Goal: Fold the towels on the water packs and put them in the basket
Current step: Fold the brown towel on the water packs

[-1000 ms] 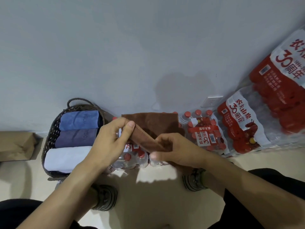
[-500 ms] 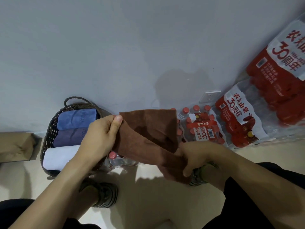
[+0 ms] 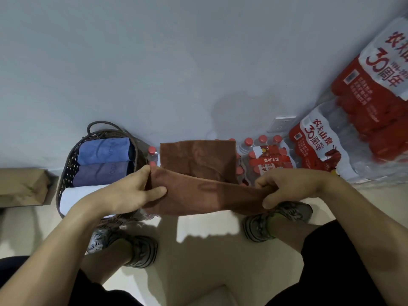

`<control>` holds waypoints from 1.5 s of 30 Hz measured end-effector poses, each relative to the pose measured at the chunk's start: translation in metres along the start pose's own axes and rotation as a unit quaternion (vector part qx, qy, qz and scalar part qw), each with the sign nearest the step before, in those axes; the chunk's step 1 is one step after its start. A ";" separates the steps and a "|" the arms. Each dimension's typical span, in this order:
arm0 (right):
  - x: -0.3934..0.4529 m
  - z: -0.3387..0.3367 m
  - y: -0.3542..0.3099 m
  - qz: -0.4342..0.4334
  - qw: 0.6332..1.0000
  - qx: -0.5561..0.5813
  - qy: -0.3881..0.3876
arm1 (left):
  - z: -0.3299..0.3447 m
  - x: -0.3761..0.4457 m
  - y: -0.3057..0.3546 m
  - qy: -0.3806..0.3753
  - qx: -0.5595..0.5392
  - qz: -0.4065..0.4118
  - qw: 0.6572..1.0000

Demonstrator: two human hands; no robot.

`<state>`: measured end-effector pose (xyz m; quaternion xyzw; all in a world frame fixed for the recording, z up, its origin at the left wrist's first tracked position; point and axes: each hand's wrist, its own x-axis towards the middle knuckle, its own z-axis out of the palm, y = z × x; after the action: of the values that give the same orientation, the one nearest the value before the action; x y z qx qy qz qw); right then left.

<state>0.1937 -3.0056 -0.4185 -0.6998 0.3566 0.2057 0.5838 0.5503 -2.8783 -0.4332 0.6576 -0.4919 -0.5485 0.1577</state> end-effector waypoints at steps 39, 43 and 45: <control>0.243 -0.061 0.091 0.112 0.843 0.045 0.523 | -0.007 0.234 -0.077 0.350 0.179 -0.065 0.917; 0.240 -0.065 0.090 0.116 0.859 -0.020 0.497 | -0.015 0.243 -0.070 0.271 0.275 -0.028 0.922; 0.239 -0.066 0.090 0.114 0.866 -0.011 0.486 | -0.017 0.244 -0.069 0.227 0.315 -0.030 0.921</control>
<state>0.2766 -3.1365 -0.6318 -0.6722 0.6702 -0.0914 0.3011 0.5771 -3.0516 -0.6167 0.7943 -0.5706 -0.2058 0.0336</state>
